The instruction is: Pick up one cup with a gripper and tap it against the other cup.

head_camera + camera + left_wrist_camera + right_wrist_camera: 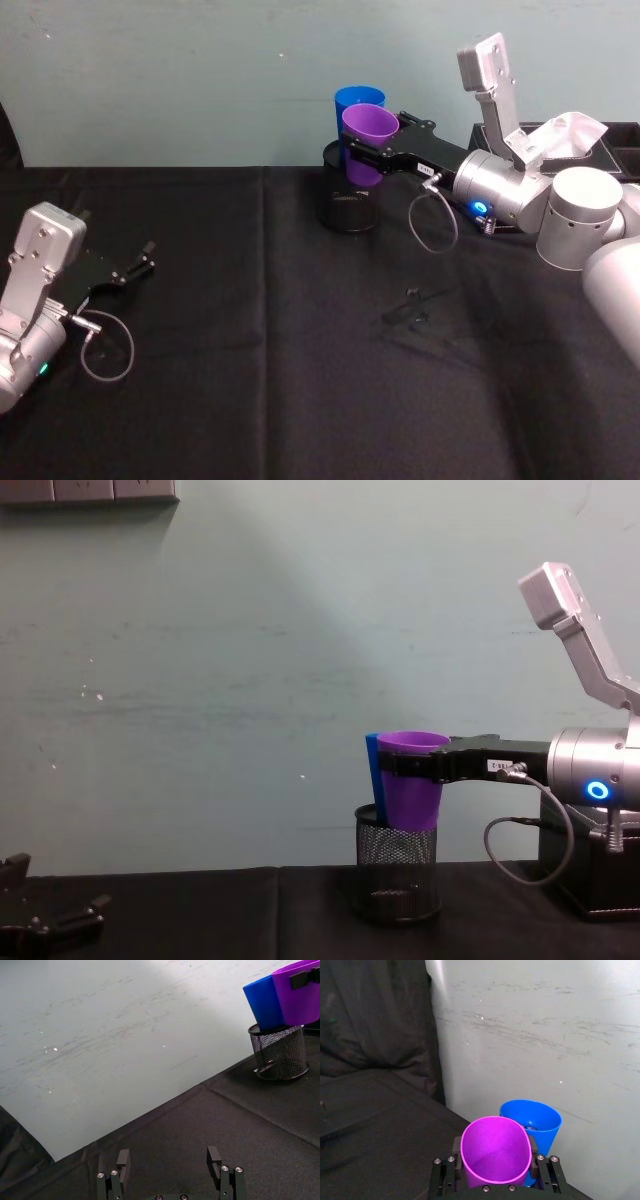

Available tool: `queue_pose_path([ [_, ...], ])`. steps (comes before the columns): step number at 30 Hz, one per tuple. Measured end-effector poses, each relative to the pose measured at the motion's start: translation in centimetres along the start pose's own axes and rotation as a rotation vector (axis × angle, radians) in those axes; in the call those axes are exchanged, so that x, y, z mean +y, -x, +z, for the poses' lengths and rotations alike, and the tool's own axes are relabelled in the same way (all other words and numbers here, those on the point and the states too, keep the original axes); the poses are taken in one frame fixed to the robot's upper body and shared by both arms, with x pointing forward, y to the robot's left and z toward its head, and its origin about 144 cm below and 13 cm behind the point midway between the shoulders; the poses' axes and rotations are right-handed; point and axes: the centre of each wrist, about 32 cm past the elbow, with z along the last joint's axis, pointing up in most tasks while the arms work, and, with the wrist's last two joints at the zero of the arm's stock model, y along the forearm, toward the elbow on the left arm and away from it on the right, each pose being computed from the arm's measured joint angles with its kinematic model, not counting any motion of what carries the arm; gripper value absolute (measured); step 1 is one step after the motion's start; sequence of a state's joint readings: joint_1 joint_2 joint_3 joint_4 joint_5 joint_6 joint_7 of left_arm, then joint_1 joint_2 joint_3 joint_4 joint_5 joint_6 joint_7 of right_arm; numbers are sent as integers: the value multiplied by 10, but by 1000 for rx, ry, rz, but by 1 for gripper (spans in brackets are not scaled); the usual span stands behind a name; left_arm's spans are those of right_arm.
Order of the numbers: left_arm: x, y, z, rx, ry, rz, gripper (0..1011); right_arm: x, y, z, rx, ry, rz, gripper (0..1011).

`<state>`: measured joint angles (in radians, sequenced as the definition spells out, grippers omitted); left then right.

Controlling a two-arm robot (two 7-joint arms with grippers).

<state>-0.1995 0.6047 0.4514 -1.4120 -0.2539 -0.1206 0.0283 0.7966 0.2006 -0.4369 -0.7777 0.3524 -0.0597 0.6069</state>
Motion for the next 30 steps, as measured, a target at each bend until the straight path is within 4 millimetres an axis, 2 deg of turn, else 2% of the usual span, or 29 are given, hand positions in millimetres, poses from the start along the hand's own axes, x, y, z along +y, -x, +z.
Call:
queue_pose_path([
  [30,0,0,0,0,0,0,1000,0,0,0,0,0,-1,723],
])
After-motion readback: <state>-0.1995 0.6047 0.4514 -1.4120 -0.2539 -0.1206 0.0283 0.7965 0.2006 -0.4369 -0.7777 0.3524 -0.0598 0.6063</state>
